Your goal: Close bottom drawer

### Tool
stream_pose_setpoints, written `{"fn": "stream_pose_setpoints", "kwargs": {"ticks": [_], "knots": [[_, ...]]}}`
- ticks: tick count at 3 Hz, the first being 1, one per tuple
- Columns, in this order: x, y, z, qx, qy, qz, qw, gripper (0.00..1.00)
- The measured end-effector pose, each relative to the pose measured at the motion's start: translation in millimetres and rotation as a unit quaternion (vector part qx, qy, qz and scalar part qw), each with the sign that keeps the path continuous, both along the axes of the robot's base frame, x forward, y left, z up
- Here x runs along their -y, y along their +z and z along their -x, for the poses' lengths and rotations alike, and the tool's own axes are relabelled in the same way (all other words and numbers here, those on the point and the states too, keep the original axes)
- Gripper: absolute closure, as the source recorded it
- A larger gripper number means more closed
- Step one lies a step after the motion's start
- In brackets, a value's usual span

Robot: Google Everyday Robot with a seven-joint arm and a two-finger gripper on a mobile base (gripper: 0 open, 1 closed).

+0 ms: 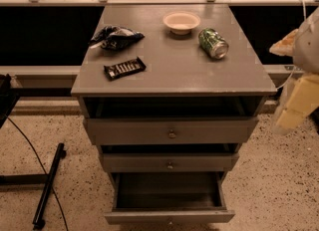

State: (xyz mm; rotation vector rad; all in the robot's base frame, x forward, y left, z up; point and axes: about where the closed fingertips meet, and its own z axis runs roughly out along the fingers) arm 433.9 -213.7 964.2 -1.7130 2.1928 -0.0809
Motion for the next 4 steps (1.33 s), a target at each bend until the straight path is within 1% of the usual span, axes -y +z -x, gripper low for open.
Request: {"fn": "stream_pose_setpoints", "kwargs": {"ticks": [1, 2, 3, 4], "knots": [[-7, -38, 14, 0.007, 0.030, -0.047, 0.9984, 0.00], [-12, -39, 17, 0.013, 0.047, -0.058, 0.9971, 0.00], [-12, -39, 17, 0.013, 0.045, -0.056, 0.9974, 0.00], [-16, -53, 11, 0.025, 0.062, -0.079, 0.9946, 0.00]]}}
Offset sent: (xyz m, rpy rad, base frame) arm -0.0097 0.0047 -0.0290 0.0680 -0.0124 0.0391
